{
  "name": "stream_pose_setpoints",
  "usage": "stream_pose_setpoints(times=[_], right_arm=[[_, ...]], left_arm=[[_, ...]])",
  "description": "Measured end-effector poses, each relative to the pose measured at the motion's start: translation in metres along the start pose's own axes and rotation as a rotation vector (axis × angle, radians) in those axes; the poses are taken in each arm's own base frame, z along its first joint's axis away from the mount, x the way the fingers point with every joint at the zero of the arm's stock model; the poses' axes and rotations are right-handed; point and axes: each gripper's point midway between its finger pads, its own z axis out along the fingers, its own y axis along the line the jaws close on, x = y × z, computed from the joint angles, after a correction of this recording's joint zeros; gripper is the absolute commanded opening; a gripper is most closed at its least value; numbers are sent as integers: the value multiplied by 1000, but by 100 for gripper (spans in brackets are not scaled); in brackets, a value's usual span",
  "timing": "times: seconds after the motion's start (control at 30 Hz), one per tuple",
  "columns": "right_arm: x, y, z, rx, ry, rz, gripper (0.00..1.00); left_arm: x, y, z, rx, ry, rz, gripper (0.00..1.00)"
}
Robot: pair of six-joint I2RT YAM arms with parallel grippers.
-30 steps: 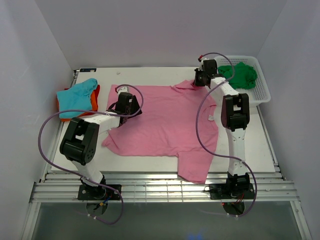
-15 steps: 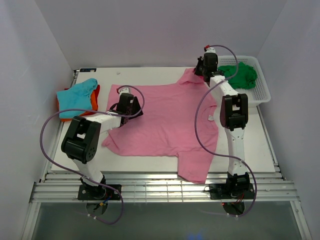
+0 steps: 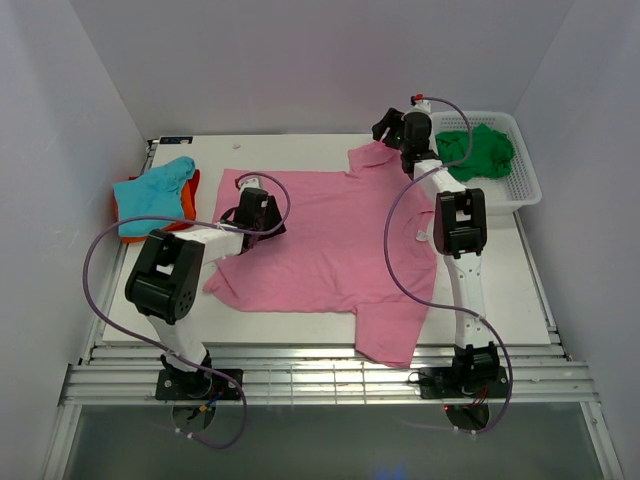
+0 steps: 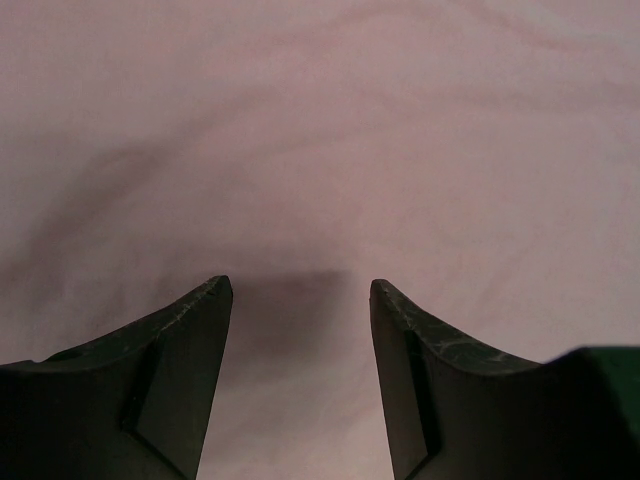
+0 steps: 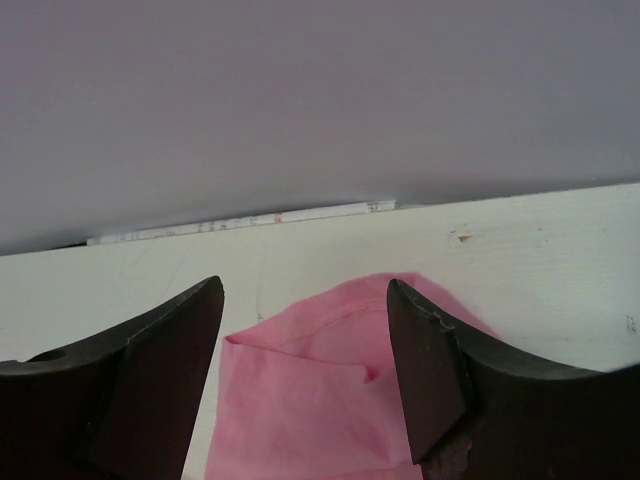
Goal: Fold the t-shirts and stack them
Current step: Flatten the tshirt out
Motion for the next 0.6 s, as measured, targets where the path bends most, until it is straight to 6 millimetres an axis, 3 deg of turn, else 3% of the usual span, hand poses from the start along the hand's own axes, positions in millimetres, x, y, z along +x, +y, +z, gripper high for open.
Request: stream_pose_setpoints(times=[0.3, 0.47, 0.6], right_arm=[[-2, 8, -16, -49, -29, -8, 72], [-36, 16, -31, -15, -62, -61, 71], [-78, 24, -30, 26, -102, -119, 71]], left_arm=[[4, 2, 2, -5, 10, 2, 68], [1, -1, 0, 12, 7, 14, 68], [-7, -9, -10, 53, -14, 32, 70]])
